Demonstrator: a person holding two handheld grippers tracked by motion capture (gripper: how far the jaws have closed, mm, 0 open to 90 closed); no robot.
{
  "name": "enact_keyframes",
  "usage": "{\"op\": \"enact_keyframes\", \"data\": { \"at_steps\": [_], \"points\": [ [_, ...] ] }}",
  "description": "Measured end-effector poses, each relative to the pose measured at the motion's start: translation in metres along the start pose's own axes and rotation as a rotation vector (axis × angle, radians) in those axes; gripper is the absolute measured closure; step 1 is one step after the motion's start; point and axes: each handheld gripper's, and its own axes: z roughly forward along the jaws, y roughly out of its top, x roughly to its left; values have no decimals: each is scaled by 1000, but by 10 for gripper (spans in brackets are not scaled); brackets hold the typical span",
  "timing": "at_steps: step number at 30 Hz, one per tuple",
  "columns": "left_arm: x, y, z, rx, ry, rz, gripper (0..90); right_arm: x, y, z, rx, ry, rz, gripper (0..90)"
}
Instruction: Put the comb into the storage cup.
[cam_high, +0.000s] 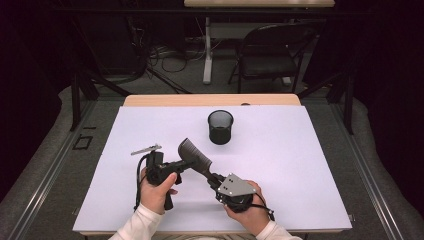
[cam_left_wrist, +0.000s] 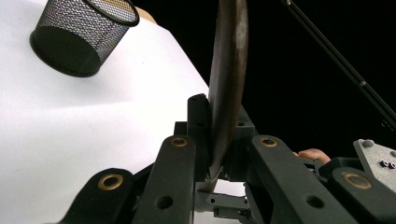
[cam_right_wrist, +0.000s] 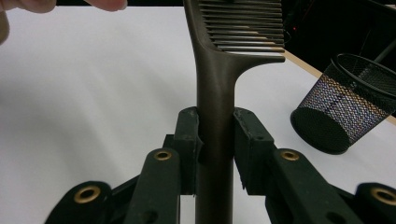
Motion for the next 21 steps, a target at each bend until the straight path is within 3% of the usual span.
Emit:
{"op": "enact_keyframes", "data": {
  "at_steps": [8, 21],
  "points": [
    [3, -1, 2, 4, -8, -12, 840, 0, -1, 0, 3, -2, 3, 703],
    [7, -1, 0, -11, 2, -18, 840, 0, -3, 0, -1, 3, -2, 559]
  ]
}}
